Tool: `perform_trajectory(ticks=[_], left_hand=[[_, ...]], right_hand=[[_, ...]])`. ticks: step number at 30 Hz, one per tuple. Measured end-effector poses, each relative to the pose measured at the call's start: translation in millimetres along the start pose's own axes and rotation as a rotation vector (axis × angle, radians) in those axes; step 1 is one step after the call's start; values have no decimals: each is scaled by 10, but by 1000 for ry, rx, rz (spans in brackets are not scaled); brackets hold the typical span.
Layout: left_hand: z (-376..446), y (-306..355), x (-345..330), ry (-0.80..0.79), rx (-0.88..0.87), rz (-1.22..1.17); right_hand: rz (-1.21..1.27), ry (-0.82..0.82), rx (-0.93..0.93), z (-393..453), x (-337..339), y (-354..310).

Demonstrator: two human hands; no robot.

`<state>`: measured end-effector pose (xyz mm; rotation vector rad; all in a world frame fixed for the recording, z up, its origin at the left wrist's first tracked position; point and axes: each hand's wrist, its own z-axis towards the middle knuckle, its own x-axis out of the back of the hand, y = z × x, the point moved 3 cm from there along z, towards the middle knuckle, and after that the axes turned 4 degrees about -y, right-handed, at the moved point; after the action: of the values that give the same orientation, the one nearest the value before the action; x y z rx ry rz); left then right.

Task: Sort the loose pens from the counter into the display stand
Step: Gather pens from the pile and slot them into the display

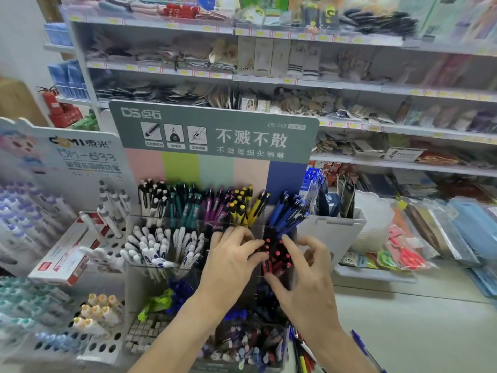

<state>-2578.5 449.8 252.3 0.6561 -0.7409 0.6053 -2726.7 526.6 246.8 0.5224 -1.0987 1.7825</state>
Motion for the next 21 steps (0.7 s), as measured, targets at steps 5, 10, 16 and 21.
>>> perform_trajectory(ticks=[5,10,16,21], left_hand=[[-81,-28,26,-74,-11,55],[14,16,0,-33,36,0],[53,6,20,-29,48,-43],[-56,62,125,-159,31,-28]], right_hand=[[-10,-4,49,-26,-120,143],[15,27,150,26,-45,214],[61,90,109,97,-88,262],[111,108,72,15,-83,160]])
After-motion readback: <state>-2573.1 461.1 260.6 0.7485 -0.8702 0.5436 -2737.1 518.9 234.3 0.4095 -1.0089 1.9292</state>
